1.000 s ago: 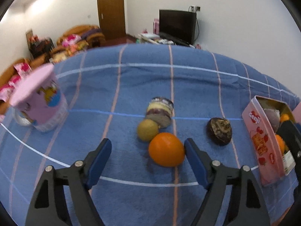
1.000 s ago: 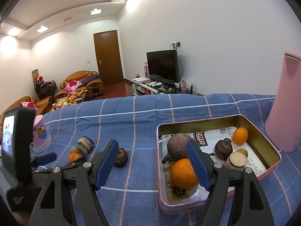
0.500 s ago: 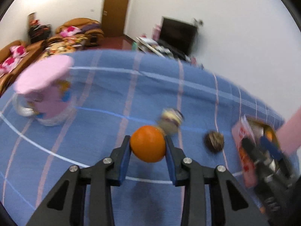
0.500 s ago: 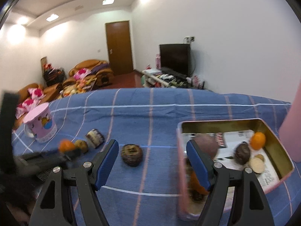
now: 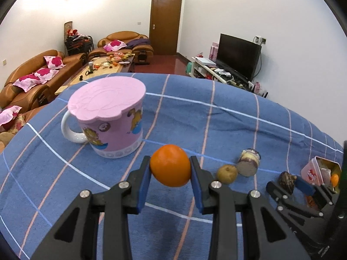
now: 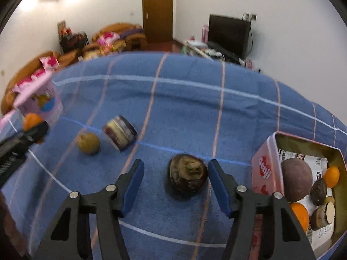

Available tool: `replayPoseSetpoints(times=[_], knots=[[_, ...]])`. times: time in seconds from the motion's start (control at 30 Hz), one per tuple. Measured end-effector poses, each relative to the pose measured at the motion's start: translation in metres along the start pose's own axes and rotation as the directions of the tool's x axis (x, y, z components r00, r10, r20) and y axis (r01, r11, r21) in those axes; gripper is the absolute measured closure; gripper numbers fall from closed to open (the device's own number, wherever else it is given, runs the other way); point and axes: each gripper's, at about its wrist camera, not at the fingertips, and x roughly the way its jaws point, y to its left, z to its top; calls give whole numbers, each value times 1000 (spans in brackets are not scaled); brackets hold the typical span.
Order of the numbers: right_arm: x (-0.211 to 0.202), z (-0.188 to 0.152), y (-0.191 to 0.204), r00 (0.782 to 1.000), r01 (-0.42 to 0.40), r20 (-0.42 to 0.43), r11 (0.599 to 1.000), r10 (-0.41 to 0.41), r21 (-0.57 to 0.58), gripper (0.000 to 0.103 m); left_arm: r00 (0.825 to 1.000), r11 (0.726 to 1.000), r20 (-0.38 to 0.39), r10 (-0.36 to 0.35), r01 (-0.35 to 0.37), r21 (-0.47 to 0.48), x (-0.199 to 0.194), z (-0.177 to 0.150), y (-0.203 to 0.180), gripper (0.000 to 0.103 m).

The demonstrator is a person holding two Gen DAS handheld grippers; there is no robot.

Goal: Organize fruits

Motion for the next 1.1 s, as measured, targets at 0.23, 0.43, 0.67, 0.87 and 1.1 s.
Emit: replayPoseSetpoints(times=[0.23,0.43,0.67,0.87,1.1], knots=[[5,-4,-9,999,-34,-26,999,34,25,55,999,999,-6,41,-41,22,9,1,-1,66],[-10,-16,-5,995,-102,18,994,101,43,63,995,994,14,100,-101,42,9,-2,0,66],[-63,-33,18,948,-159,268,985,170,-65,63,993,990,32,115,-117,83,8,-6,-10,66],[-74,-36,25,939,-141,308,988,154,-66,63,987,986,91,132,-140,95,-4,-11,-14,66],[-81,-43,25,941,-125,311,991,135,-52,63,985,987,116,125,-136,85,-17,-17,-14,66]])
